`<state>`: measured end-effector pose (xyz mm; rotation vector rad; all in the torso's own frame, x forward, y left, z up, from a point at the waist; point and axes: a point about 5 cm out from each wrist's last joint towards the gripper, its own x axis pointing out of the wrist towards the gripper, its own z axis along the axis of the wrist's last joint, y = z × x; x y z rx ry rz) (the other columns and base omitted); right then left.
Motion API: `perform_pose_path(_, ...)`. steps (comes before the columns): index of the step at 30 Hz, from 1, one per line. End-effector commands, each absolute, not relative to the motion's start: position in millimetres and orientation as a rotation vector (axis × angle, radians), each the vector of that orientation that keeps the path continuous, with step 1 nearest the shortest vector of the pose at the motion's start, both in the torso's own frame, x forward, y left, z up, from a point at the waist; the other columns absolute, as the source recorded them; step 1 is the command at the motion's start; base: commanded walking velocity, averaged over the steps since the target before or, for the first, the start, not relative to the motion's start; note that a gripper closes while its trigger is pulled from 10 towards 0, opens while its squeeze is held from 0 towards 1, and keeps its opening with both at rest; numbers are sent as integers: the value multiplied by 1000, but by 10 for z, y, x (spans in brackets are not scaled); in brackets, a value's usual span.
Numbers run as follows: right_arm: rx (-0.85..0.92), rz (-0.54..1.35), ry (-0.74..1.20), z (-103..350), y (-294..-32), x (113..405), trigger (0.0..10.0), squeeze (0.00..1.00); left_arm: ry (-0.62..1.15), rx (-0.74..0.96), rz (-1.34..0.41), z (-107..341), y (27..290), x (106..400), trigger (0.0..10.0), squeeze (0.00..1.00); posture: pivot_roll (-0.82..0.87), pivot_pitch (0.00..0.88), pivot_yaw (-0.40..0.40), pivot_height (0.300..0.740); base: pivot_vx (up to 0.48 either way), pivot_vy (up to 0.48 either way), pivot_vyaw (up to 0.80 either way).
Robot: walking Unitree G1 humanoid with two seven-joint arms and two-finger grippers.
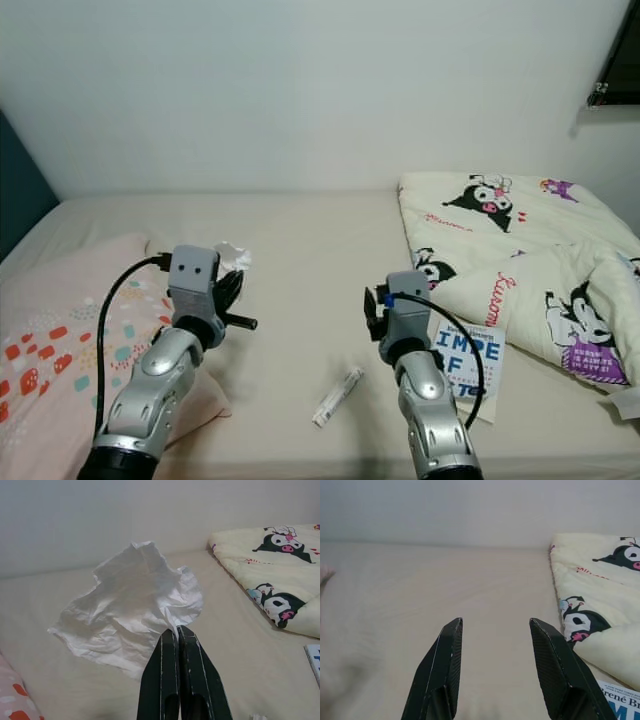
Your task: Clean up the room
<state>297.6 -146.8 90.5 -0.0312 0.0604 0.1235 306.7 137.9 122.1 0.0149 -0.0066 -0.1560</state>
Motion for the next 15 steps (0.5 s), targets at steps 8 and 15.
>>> perform_pose_path(8, -15, 122, 53, 904, -1454, 2984, 10000, 0, 0, 9, -155, 1208, 1367, 3073, 10000, 0, -25, 17, 4, 735, 0, 0, 0)
perform_pose_path(15, -11, 123, 52, 906, -1447, 2980, 10000, 0, 3, 10, -156, 1204, 1371, 3067, 10000, 0, -25, 20, 6, 715, 0, 0, 0)
